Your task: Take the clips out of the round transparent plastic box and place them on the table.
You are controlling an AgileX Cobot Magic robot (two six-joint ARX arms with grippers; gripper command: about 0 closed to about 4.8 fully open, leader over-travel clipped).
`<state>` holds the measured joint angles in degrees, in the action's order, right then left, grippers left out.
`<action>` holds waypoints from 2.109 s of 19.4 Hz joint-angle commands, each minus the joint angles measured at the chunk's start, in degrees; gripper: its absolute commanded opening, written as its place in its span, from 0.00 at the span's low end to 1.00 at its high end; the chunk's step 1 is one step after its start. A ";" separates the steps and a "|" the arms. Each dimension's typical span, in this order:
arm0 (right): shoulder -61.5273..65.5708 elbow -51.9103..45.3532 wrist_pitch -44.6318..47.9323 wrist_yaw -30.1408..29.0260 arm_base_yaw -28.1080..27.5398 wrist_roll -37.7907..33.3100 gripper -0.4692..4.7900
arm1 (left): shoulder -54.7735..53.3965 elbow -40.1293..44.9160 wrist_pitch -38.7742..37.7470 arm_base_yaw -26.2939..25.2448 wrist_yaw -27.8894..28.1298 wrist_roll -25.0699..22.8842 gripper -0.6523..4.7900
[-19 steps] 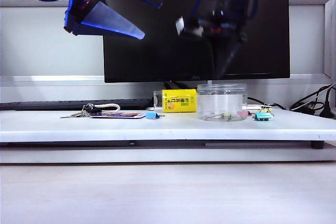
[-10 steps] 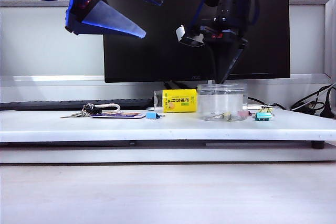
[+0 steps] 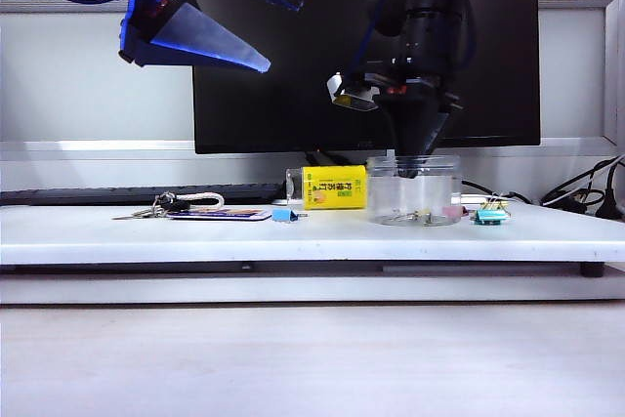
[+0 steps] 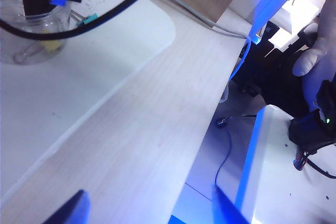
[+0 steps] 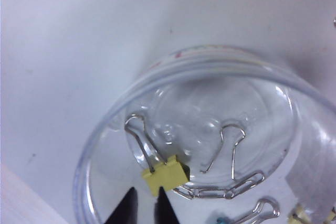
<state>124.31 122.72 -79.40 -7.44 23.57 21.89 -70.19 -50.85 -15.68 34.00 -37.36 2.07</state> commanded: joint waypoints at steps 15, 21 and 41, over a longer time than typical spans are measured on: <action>2.19 0.17 0.00 2.03 0.13 0.74 0.25 | 0.13 -0.20 -0.96 0.09 -0.35 -0.35 0.69; 2.19 0.24 0.02 -0.07 -0.11 -11.91 0.26 | 0.13 -0.20 -1.01 0.09 -0.37 0.22 0.69; 2.08 0.13 -0.24 1.92 0.26 0.22 0.33 | 0.13 -0.20 -4.31 0.07 -0.28 -2.21 0.69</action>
<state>126.69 122.74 -79.50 -6.90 23.57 18.85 -70.19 -50.85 -20.01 34.00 -37.36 1.37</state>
